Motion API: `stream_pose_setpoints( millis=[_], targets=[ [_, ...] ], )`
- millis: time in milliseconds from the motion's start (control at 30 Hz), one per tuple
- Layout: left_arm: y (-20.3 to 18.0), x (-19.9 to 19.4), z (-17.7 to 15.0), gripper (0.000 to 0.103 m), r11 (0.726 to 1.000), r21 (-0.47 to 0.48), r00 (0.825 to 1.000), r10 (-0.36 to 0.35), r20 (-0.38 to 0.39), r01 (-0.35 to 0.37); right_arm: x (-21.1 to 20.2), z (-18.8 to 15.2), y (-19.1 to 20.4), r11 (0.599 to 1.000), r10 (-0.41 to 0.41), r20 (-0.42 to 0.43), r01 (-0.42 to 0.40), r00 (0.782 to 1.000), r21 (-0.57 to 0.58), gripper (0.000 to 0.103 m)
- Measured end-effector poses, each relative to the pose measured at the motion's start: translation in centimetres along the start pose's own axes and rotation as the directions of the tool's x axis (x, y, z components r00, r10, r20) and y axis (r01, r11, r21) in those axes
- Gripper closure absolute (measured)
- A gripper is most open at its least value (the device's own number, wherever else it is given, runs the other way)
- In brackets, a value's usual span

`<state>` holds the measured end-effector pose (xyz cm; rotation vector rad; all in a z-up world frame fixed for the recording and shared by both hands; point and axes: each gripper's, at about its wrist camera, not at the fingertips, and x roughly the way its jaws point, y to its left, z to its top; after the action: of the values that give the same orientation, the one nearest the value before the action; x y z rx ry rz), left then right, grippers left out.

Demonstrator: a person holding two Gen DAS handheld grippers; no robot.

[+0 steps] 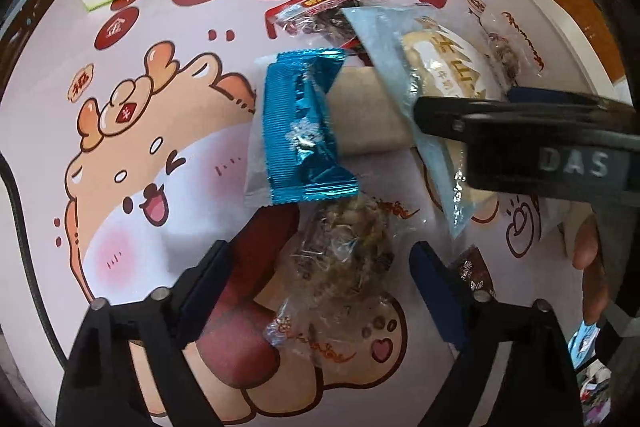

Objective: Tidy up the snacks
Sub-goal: 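Grasp a clear bag of nuts with left gripper while right grasps a bread bag, then carry the nut bag and bread bag into the white tray and open both grippers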

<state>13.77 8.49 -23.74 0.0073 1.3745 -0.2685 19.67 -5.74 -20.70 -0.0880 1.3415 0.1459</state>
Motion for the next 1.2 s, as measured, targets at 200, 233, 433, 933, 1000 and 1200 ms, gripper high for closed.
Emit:
stream_pose_setpoints(
  millis=[200, 233, 433, 933, 1000, 1200],
  targets=[
    [-1.2, -0.5, -0.1, 0.054, 1.000, 0.024, 1.000, 0.001, 0.017, -0.001, -0.2, 0.0, -0.2, 1.000, -0.015, -0.001, 0.015, 1.000, 0.004, 0.011],
    [-1.1, -0.5, -0.1, 0.055, 1.000, 0.015, 1.000, -0.003, 0.018, 0.003, -0.4, -0.1, -0.3, 1.000, -0.011, 0.001, 0.011, 1.000, 0.007, 0.014],
    [-0.4, -1.5, 0.0, 0.056, 1.000, -0.017, 1.000, 0.005, 0.029, -0.004, -3.8, -0.4, 1.4, 0.998, 0.030, 0.094, -0.023, 0.995, -0.065, 0.096],
    [-0.8, -12.3, -0.5, 0.057, 0.999, -0.026, 0.972, 0.043, 0.233, -0.037, -11.7, -3.5, -0.7, 0.986, 0.167, 0.188, -0.167, 0.968, -0.014, 0.099],
    [-1.8, -14.0, -0.2, 0.057, 0.999, -0.027, 0.962, 0.048, 0.269, -0.042, -13.6, -4.0, -1.0, 0.983, 0.181, 0.223, -0.180, 0.958, -0.028, 0.099],
    [-5.2, -19.0, 1.3, 0.057, 0.999, -0.024, 0.931, 0.038, 0.362, -0.032, -21.2, -5.5, -4.0, 0.971, 0.237, 0.361, -0.236, 0.902, -0.047, 0.099]
  ],
)
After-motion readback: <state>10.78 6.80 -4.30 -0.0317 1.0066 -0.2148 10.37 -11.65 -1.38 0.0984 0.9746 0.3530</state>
